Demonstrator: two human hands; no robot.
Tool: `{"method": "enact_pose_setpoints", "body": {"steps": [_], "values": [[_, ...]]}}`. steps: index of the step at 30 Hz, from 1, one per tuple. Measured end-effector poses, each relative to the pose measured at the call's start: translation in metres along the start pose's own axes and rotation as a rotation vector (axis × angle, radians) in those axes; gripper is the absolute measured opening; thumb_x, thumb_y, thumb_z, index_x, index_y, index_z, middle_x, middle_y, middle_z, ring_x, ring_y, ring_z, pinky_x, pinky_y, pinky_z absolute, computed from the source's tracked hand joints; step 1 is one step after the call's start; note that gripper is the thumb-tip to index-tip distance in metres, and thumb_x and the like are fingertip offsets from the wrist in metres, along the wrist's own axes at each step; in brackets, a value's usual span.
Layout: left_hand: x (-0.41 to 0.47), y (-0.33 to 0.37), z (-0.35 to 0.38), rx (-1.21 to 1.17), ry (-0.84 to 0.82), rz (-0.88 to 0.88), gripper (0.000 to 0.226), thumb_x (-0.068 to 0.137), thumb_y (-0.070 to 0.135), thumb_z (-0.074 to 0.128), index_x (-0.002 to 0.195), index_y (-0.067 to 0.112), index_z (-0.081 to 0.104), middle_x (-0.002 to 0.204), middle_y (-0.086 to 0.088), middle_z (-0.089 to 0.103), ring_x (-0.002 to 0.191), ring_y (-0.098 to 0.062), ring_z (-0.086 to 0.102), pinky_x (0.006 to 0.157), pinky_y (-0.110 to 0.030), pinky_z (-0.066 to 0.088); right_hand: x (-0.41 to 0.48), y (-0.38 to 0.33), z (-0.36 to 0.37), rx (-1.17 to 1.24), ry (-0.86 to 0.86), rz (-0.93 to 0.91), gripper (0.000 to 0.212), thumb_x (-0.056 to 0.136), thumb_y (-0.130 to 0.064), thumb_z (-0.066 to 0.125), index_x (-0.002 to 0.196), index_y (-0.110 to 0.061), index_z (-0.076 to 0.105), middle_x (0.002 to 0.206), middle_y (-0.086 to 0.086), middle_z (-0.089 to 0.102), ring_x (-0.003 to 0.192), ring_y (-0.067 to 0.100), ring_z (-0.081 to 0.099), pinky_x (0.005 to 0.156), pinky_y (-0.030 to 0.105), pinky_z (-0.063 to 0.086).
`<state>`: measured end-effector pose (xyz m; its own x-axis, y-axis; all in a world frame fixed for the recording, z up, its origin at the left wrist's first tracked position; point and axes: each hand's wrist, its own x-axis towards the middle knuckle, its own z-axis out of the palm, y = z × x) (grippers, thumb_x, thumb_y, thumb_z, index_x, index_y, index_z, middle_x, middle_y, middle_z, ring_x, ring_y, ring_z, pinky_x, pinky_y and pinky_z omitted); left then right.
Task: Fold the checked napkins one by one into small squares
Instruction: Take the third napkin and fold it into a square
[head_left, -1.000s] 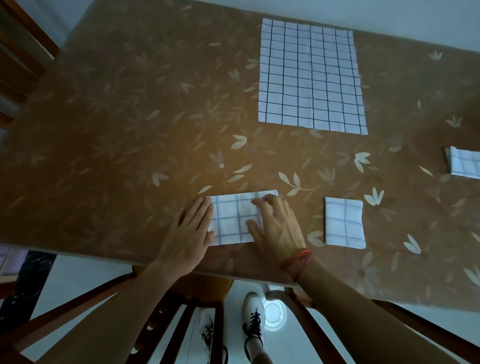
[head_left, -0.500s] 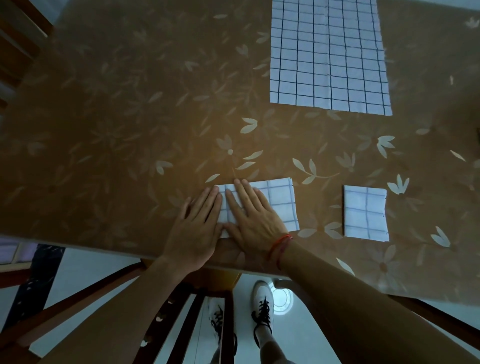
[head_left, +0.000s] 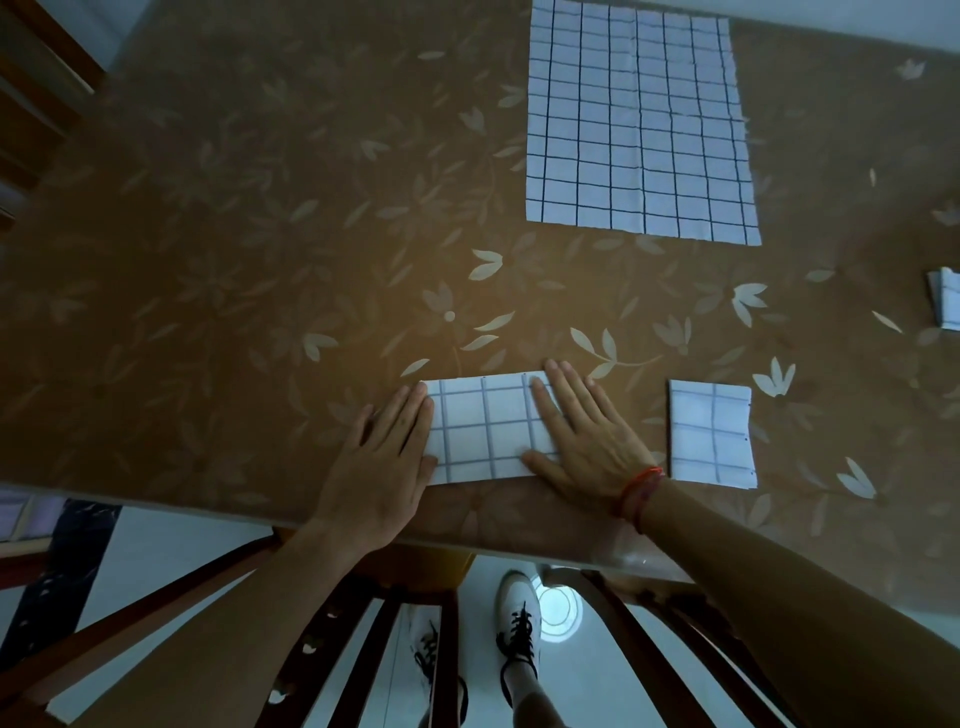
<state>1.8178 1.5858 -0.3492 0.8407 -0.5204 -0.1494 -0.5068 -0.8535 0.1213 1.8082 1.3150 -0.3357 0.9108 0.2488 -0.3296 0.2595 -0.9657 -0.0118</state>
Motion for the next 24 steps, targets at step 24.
{"method": "enact_pose_setpoints", "body": {"steps": [24], "values": [[0.0, 0.006, -0.007, 0.009, -0.023, -0.046, 0.06, 0.101, 0.039, 0.014, 0.152, 0.009, 0.019, 0.16, -0.009, 0.013, 0.148, -0.023, 0.009, 0.117, -0.047, 0.018, 0.041, 0.006, -0.113, 0.222, -0.397, 0.169, 0.032, 0.1, -0.013, 0.04, 0.128, 0.002, 0.048, 0.118, 0.017, 0.055, 0.125, 0.032, 0.045, 0.094, 0.028, 0.035]]}}
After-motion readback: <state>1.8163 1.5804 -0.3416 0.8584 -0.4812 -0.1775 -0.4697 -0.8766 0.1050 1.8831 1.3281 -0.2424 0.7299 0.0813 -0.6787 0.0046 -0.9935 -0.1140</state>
